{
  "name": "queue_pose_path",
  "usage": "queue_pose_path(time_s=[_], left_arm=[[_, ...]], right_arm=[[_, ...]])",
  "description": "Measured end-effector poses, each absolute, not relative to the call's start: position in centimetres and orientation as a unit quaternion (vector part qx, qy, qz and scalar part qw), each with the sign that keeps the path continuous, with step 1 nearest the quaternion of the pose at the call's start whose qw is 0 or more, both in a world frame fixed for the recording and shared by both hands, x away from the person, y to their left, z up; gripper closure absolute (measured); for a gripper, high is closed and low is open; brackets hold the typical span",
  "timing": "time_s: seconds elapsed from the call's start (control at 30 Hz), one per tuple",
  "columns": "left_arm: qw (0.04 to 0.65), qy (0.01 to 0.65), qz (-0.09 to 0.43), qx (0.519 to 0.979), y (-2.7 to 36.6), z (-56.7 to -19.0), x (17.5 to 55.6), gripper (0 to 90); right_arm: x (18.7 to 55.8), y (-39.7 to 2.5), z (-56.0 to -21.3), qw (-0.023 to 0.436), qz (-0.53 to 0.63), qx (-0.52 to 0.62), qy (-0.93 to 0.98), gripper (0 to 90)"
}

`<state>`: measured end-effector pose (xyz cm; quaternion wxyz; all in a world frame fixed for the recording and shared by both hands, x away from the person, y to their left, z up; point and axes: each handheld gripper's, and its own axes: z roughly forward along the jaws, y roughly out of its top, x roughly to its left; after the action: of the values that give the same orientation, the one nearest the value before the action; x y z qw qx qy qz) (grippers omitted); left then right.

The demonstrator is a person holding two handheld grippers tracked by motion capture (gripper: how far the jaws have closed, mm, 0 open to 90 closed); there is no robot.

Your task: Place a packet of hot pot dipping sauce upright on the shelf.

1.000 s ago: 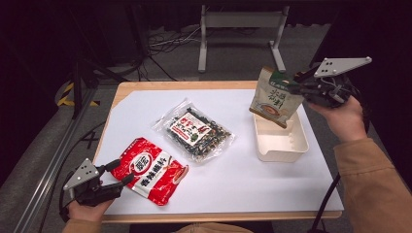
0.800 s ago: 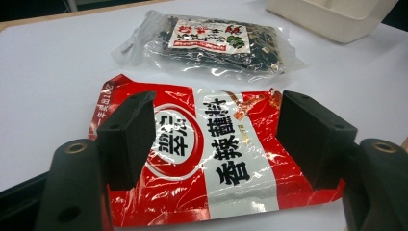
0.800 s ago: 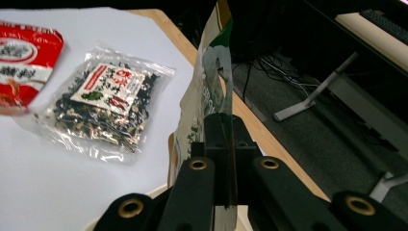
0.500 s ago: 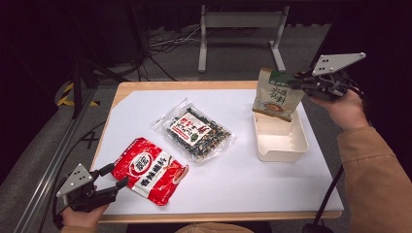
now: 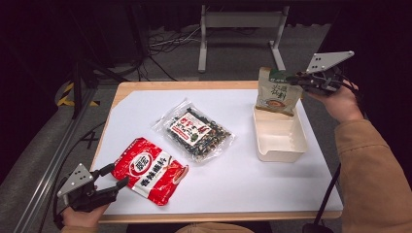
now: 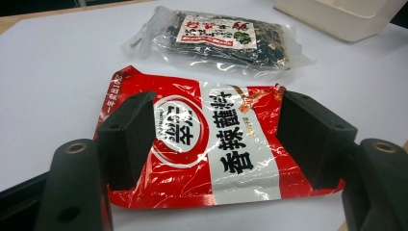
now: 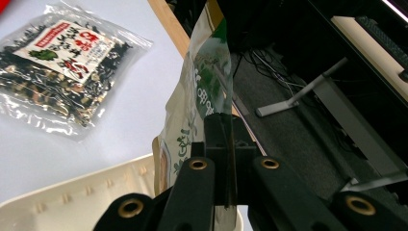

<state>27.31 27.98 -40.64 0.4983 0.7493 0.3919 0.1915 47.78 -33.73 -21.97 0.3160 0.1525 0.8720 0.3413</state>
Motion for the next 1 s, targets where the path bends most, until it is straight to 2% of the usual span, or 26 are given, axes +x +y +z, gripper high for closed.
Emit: queue_pose_path(time_s=[0.73,1.0], left_arm=[[0.499,0.389,0.188,0.751,27.9,-40.7,27.7,30.4],[0.5,0.39,0.187,0.75,27.9,-40.7,27.7,30.4]], right_arm=[[51.6,-34.1,-24.0,0.353,0.295,0.181,0.869,89.3],[52.2,-33.3,-24.9,0.348,0.288,0.179,0.874,89.2]])
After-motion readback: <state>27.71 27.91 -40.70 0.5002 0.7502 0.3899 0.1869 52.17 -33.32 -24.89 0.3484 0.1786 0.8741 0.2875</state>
